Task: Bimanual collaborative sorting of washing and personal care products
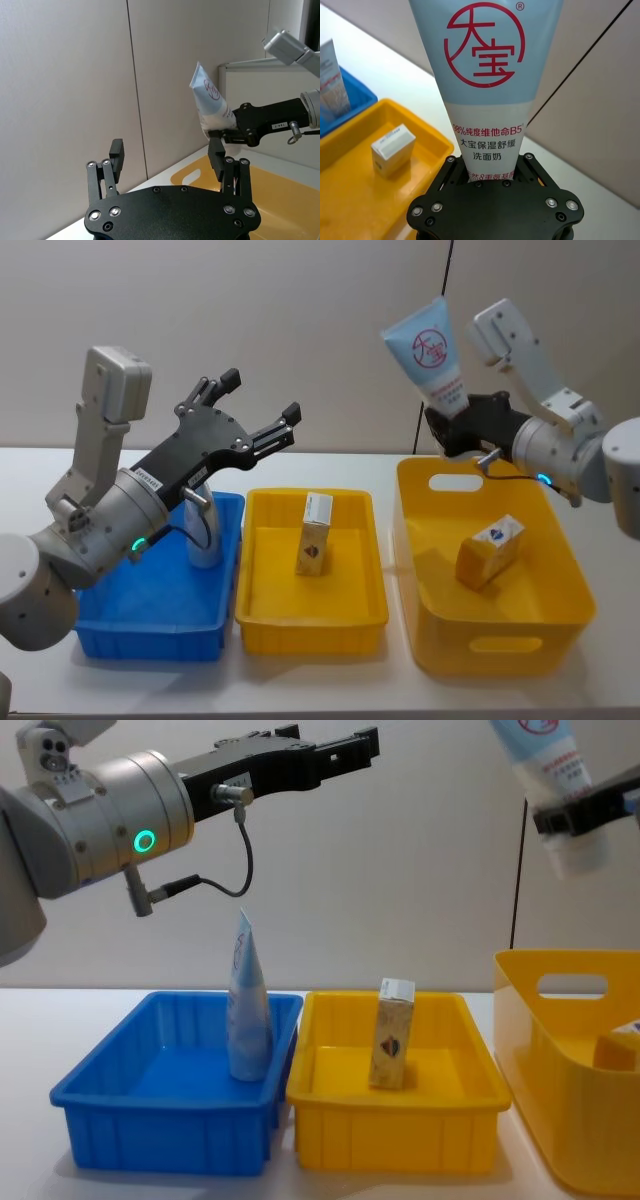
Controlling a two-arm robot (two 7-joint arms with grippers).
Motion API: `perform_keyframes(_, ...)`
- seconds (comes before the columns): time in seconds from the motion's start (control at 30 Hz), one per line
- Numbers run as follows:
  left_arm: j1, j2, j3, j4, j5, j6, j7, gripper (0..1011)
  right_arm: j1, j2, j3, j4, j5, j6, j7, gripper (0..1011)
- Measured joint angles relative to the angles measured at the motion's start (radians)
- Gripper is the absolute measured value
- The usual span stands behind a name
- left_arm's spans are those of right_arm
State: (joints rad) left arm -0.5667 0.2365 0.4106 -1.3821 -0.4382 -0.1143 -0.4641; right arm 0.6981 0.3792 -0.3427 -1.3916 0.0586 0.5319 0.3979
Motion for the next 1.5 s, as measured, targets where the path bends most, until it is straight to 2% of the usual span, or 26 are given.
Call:
perform_keyframes(0.3,0.000,0.000,0.000,0.000,0.000,0.000,0.000,1001,0.036,0.026,-0.025,0.037,-0.001,0.094,0.070,236)
perform_keyframes(0.77,0.000,0.000,0.000,0.000,0.000,0.000,0.000,1001,0.102,0.068,-0.104,0.137,-0.015,0.226,0.190,236)
perform_keyframes(0.93,0.000,0.000,0.000,0.000,0.000,0.000,0.000,1001,0.128,0.084,-0.142,0.190,-0.023,0.271,0.234,236)
perform_keyframes(1.17,0.000,0.000,0.000,0.000,0.000,0.000,0.000,1001,0.140,0.096,-0.163,0.223,-0.031,0.295,0.255,236)
perform_keyframes(1.5,0.000,0.000,0.000,0.000,0.000,0.000,0.000,1001,0.149,0.104,-0.170,0.241,-0.044,0.309,0.260,236)
